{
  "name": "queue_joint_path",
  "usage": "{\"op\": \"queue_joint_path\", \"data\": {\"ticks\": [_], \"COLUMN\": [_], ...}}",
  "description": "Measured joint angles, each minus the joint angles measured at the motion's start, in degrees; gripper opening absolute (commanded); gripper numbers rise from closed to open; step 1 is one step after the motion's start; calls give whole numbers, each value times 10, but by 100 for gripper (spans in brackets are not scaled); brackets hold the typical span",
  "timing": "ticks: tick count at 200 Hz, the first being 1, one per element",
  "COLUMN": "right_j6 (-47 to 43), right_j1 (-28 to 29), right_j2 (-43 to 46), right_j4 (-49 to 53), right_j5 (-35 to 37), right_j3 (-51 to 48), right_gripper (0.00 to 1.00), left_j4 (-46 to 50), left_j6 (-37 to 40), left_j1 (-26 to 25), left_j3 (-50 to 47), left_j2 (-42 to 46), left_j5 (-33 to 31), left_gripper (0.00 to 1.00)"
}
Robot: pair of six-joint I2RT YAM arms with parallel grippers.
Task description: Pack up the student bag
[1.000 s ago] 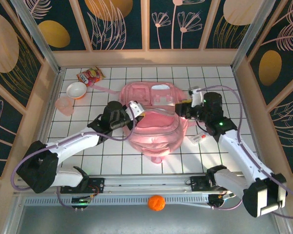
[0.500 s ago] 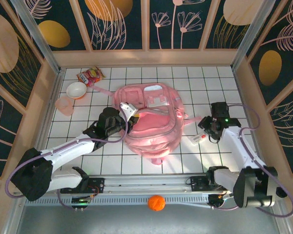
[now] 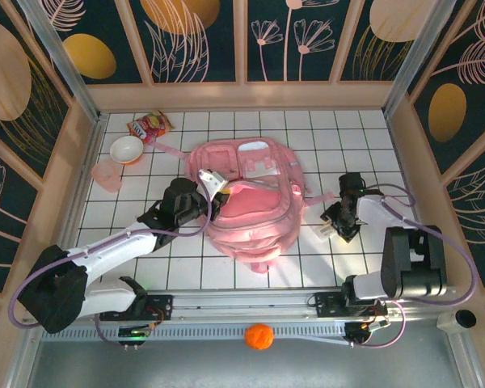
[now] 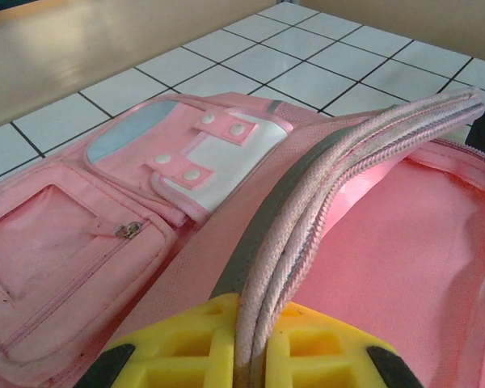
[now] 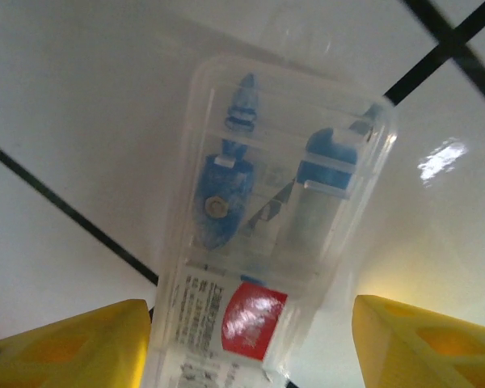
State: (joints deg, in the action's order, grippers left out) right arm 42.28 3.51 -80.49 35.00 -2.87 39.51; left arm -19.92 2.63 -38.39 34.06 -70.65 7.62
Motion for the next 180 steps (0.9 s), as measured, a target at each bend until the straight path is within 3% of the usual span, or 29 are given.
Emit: {"op": "queue_joint_path", "data": {"ticks": [33, 85, 141, 180], "right_j6": [-1, -12, -79, -207], "right_j1": [-3, -3, 59, 67], "right_j2": [-20, -9, 173, 283], "right_j4": [19, 27, -34, -188], "right_j5": [2, -2, -7, -104], "right_j3": [16, 24, 27, 25], "right_gripper": [40, 32, 27, 24], "left_j4": [0, 0, -3, 1], "left_j6": [0, -2, -32, -51], "left_j1": [0, 0, 0, 0], "left_j3": [0, 0, 2, 13], "left_j2": [0, 0, 0, 0], "left_j5": [-2, -2, -2, -7], "left_gripper": [7, 7, 8, 8]}}
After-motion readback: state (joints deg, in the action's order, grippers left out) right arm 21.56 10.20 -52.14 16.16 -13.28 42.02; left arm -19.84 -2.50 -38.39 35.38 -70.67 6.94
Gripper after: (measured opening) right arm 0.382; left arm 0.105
